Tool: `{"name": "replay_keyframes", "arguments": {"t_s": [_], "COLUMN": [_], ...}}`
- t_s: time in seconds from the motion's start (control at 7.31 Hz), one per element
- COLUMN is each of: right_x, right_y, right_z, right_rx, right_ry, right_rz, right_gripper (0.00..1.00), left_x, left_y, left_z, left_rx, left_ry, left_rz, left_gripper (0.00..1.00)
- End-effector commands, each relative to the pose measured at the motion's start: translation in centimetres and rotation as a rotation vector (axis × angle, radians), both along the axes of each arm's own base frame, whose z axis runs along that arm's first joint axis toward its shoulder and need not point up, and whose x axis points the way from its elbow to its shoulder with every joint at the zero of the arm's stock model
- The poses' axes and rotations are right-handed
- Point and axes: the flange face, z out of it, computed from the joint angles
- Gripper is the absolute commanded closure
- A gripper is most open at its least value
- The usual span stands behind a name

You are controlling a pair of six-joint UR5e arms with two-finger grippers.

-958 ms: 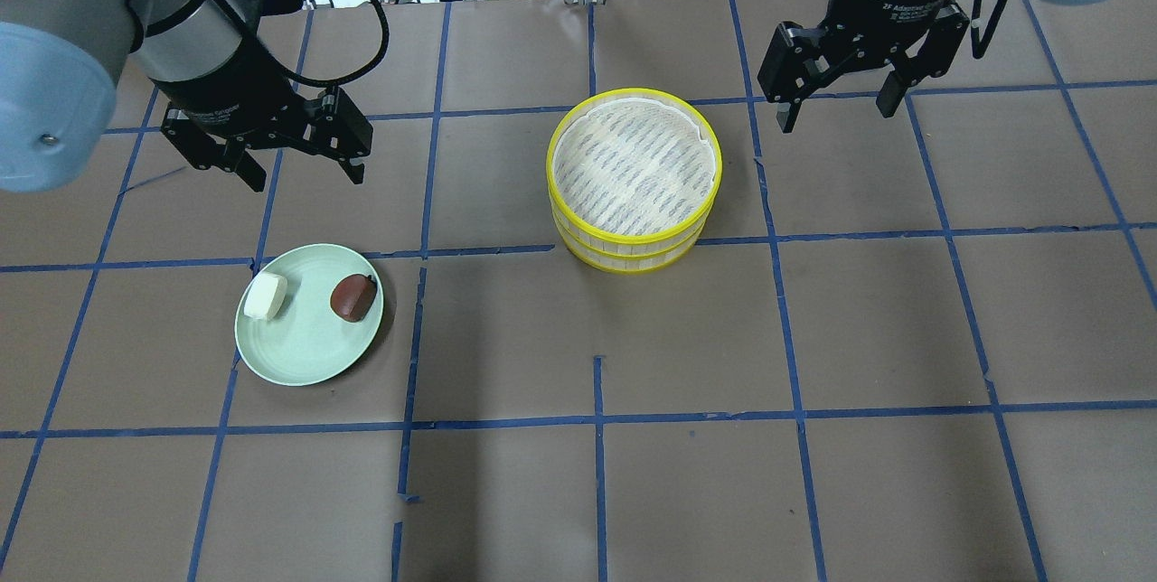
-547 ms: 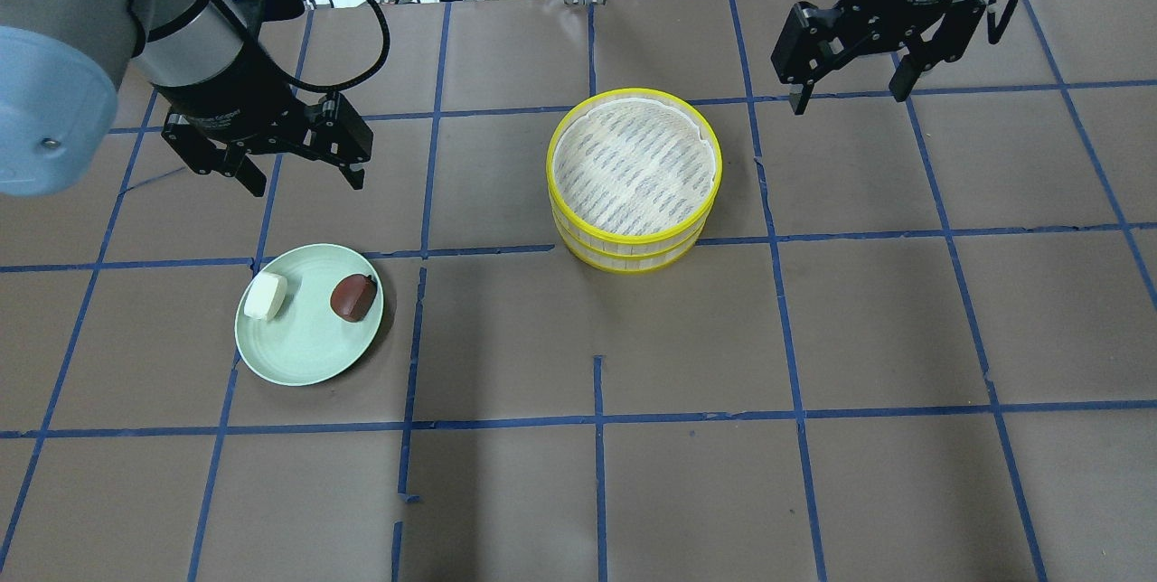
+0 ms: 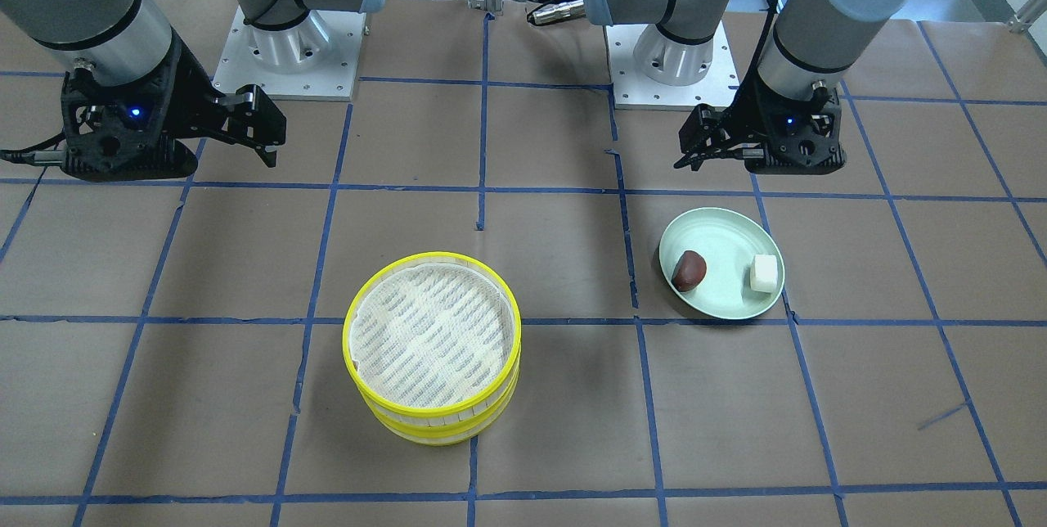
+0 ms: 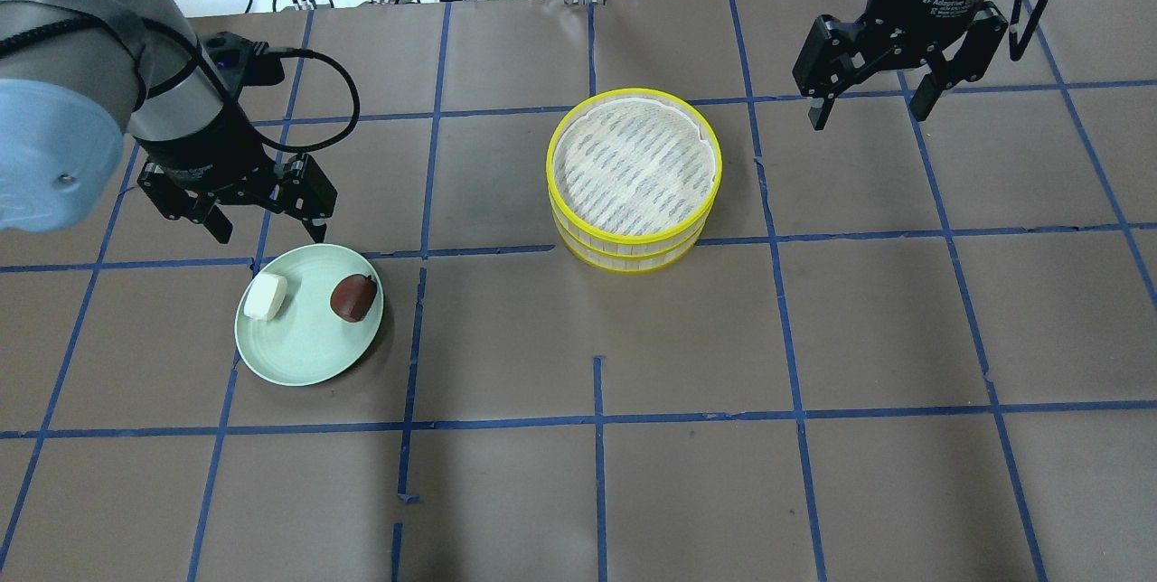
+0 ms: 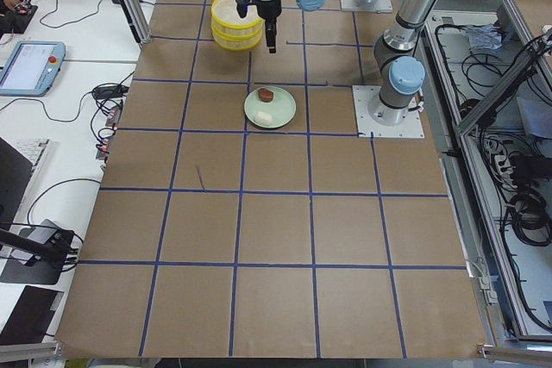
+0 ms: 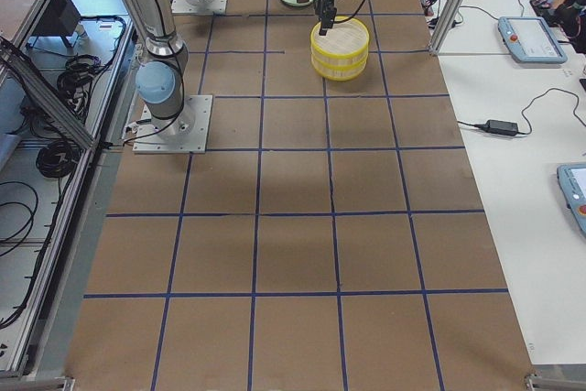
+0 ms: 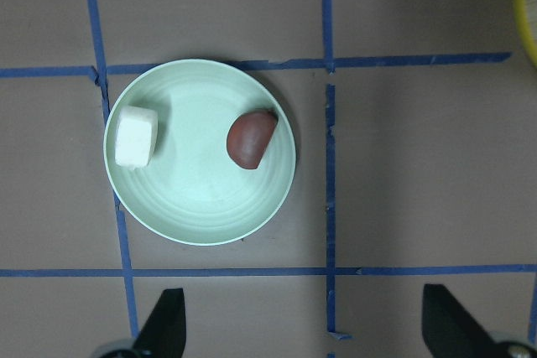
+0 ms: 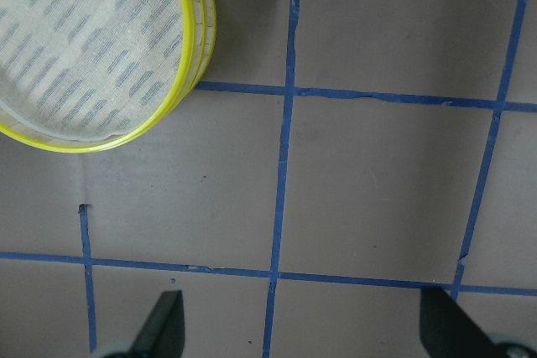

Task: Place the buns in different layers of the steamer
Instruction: 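Lower left gripper to white bun while right gripper nears steamer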

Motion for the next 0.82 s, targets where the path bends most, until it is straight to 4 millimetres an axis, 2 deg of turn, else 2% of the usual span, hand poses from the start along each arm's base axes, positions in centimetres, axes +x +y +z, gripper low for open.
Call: {"name": "replay_keyframes", "arguments": {"t_s": [0.0,0.14,0.27,0.41,0.55,0.68], "right_x": [0.0,-0.1,0.0,1.2,2.3,3.5], "right_y": [-1.8,-1.5,-1.4,-1.3,-3.3,-5.1], "right_z": [-1.8,-3.1,-4.2,-4.0,-4.2,-6.3], "right_rx": [-0.128,-0.114,-0.099,-0.131,-0.219,-0.202], "right_ry": [-0.002,0.001,-0.006,-0.032,-0.071,-0.058], "right_rz": [-0.001,-0.002,-0.004,0.006,-0.009,0.005], "right_gripper": [0.0,0.0,0.0,0.0,0.0,0.0], "left_x": [2.0,2.7,4.1,6.8,8.4,9.3], "left_y": [-0.6,-1.1,-1.6,-2.4,-2.8,-2.8], "left_z": [-5.3,-6.1,-8.3,-12.3,-15.6,-16.1], "left_rx": [0.025,0.016,0.035,0.052,0.038,0.037], "left_ry": [-0.065,-0.113,-0.112,-0.097,-0.093,-0.092], "left_rz": [-0.046,-0.138,-0.143,-0.098,-0.122,-0.161], "left_gripper": [0.0,0.0,0.0,0.02,0.01,0.01]}}
